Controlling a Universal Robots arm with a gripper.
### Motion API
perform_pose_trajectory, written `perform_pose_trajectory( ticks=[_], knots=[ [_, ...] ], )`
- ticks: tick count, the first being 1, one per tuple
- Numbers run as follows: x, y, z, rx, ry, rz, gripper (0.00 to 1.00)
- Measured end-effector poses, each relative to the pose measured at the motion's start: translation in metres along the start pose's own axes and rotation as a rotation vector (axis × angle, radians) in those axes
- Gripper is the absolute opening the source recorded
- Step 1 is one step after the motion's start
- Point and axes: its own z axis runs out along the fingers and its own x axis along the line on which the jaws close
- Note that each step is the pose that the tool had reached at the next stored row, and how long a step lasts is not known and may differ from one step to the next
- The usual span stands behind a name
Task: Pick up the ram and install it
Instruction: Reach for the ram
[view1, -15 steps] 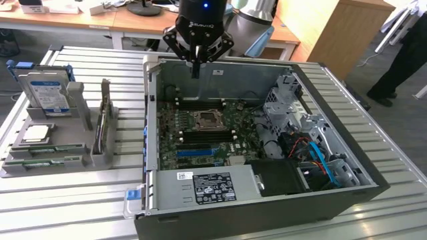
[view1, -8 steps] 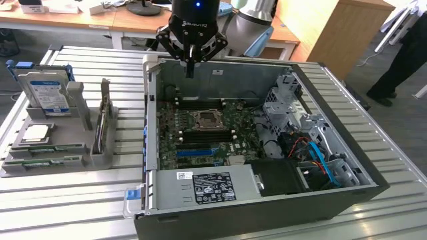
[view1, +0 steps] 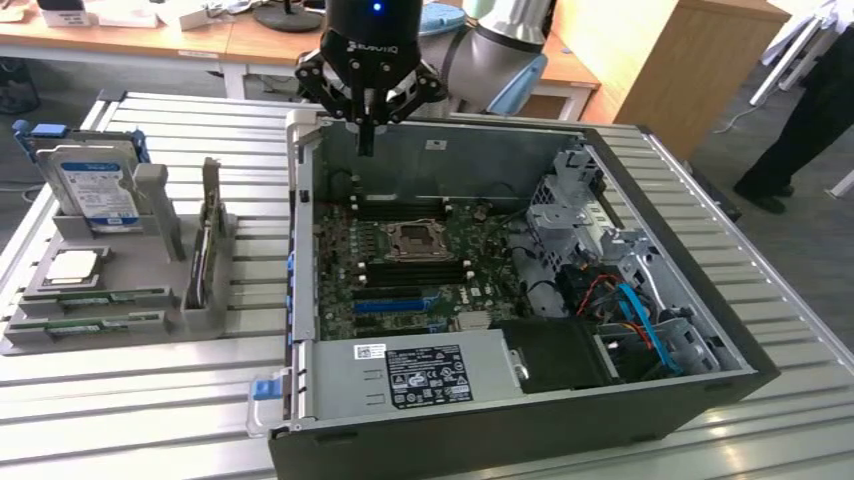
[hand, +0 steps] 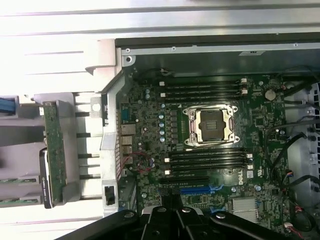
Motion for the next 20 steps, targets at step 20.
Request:
perform_pose_trajectory(
  ticks=[20],
  knots=[
    [0.035,-0.0026,-0.0008,0.0,0.0,0.0,0.11]
  ],
)
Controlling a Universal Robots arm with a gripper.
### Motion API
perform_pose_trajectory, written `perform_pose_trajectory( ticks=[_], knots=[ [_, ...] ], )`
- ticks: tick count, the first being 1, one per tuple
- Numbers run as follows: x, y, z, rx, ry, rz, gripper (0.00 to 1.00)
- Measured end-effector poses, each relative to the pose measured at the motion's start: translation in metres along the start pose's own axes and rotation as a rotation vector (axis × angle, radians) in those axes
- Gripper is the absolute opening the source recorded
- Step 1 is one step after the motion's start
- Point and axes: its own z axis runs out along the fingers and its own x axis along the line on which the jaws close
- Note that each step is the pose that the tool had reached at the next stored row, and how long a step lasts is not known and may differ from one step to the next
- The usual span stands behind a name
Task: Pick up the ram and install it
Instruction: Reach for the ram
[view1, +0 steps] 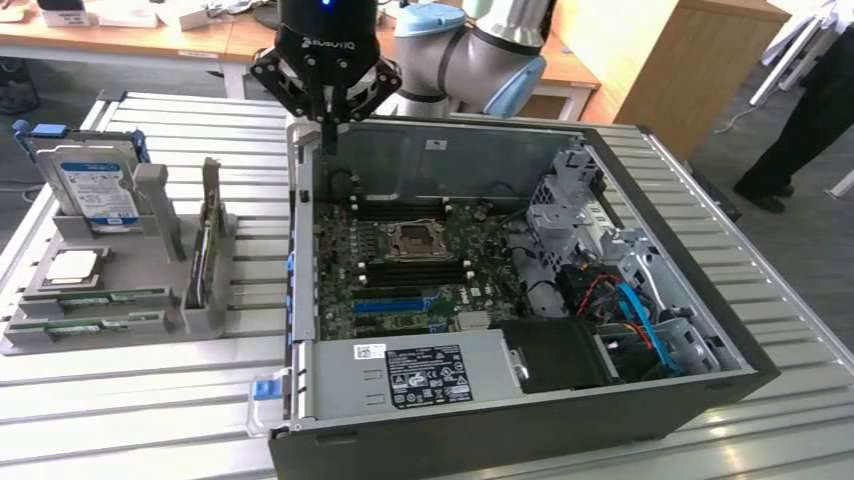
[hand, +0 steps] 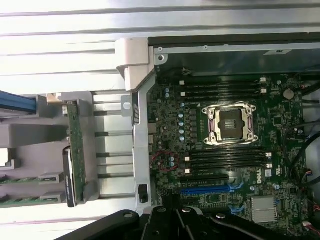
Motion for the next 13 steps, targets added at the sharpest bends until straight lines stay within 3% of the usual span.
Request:
perform_pose_trajectory(
  ticks=[13],
  knots=[
    [0.024,-0.0017,-0.0006,0.0001,0.0,0.0,0.11]
  ],
)
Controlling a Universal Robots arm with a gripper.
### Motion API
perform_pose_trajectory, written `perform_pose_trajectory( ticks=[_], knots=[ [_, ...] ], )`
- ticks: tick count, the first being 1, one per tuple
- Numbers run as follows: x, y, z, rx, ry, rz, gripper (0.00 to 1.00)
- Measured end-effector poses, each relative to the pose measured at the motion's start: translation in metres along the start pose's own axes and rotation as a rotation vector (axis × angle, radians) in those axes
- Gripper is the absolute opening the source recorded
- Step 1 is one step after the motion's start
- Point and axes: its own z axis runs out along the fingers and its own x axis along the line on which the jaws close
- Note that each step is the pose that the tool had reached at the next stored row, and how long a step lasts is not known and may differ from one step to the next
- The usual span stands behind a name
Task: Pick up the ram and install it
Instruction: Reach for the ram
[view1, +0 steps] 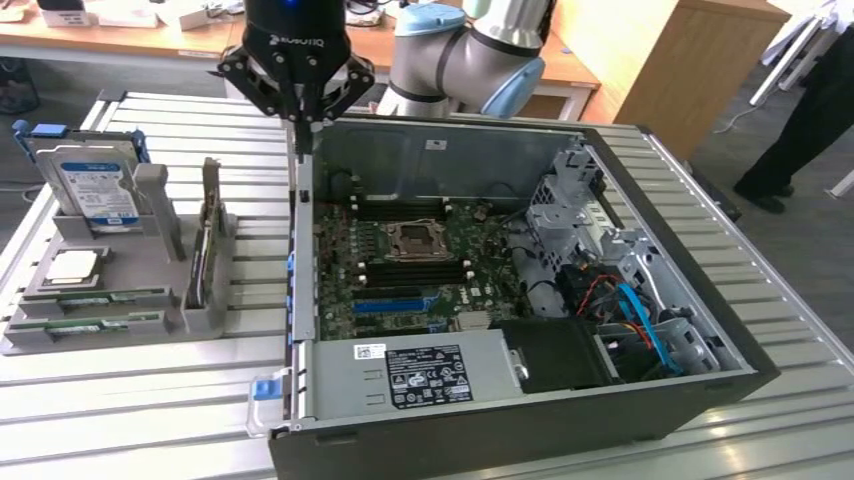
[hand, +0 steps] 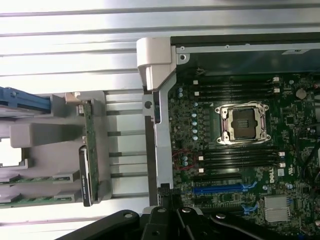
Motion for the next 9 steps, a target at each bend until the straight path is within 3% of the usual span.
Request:
perform_pose_trajectory(
  ticks=[9],
  knots=[
    [0.019,-0.0013,-0.0003,-0.0001,0.0,0.0,0.11]
  ],
)
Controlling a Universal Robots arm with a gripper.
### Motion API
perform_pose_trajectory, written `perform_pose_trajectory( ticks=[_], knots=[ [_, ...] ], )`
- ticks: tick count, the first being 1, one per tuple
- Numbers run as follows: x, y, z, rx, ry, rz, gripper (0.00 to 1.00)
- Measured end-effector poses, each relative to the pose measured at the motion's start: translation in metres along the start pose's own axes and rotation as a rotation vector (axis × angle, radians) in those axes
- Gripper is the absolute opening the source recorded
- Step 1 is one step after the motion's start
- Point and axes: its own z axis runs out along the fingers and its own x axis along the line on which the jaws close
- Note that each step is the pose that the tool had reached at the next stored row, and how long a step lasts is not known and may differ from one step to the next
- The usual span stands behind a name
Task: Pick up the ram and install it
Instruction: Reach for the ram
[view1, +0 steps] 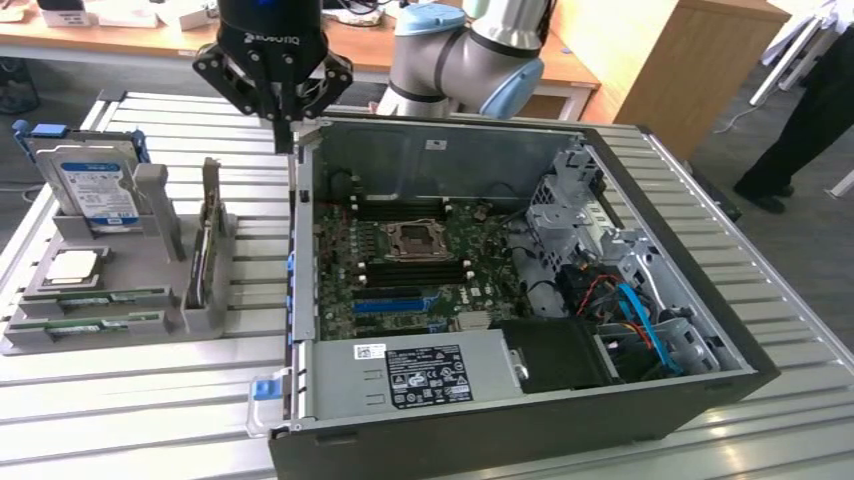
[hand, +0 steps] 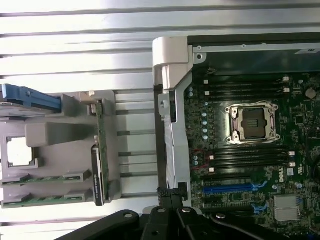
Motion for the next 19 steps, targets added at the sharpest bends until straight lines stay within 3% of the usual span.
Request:
perform_pose_trajectory(
  ticks=[19],
  knots=[
    [0.041,-0.0025,-0.0007,0.0,0.0,0.0,0.11]
  ],
)
